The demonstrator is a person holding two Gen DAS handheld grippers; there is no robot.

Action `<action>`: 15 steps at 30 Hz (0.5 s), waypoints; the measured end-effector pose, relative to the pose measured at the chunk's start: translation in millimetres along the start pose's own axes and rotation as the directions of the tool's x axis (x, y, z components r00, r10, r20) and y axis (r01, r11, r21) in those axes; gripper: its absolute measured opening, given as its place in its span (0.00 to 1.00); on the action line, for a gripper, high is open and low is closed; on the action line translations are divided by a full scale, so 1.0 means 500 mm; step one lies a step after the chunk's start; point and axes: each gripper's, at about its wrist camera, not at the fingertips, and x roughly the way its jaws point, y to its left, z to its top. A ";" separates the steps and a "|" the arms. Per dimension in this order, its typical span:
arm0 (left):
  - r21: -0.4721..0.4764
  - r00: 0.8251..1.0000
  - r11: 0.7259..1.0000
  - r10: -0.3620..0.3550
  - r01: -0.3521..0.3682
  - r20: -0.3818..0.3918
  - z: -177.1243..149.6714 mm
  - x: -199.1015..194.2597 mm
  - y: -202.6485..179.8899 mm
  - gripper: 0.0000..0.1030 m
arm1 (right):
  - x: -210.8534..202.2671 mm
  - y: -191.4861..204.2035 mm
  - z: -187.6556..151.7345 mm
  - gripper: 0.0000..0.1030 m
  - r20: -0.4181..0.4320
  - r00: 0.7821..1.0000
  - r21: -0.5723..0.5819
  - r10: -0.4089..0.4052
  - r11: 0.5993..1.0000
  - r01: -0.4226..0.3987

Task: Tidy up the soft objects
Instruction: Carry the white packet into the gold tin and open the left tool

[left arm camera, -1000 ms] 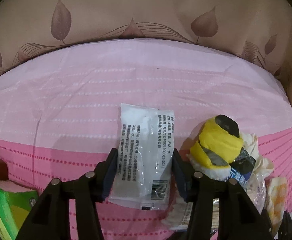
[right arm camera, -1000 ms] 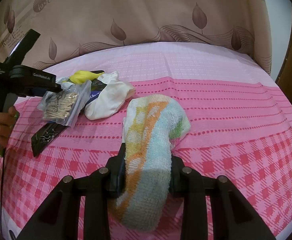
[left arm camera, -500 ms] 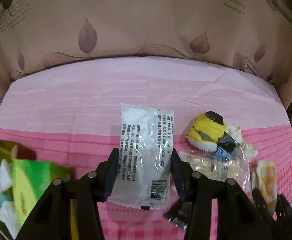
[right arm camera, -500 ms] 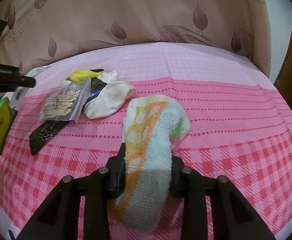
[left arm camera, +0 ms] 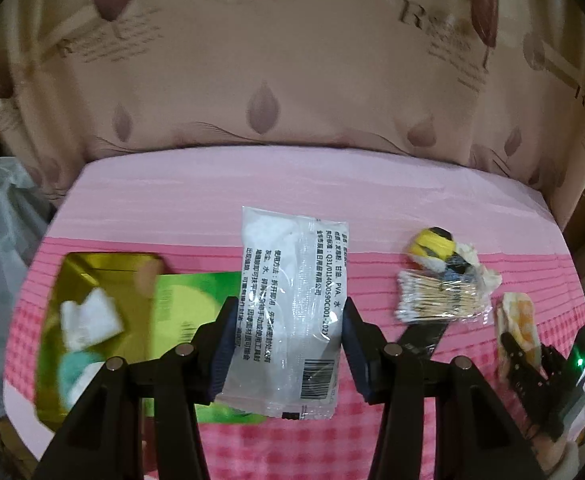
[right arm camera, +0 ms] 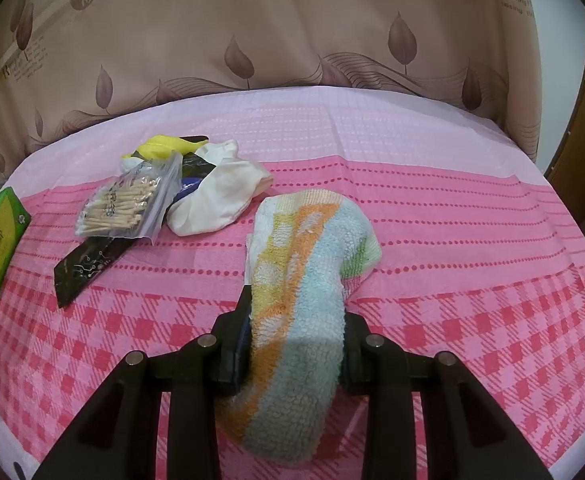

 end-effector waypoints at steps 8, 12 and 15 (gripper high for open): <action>-0.040 0.994 0.993 0.112 -0.111 0.011 -0.025 -0.028 0.142 0.48 | -0.002 0.002 0.000 0.30 0.001 1.000 -0.007 -0.007 1.000 0.007; -0.072 0.988 0.985 0.156 -0.156 -0.012 -0.039 -0.022 0.226 0.48 | -0.001 0.002 -0.001 0.30 0.004 1.000 -0.008 -0.008 1.000 0.008; -0.109 0.982 0.976 0.183 -0.186 -0.037 -0.049 -0.007 0.282 0.48 | -0.001 0.002 -0.001 0.30 0.004 1.000 -0.007 -0.008 1.000 0.008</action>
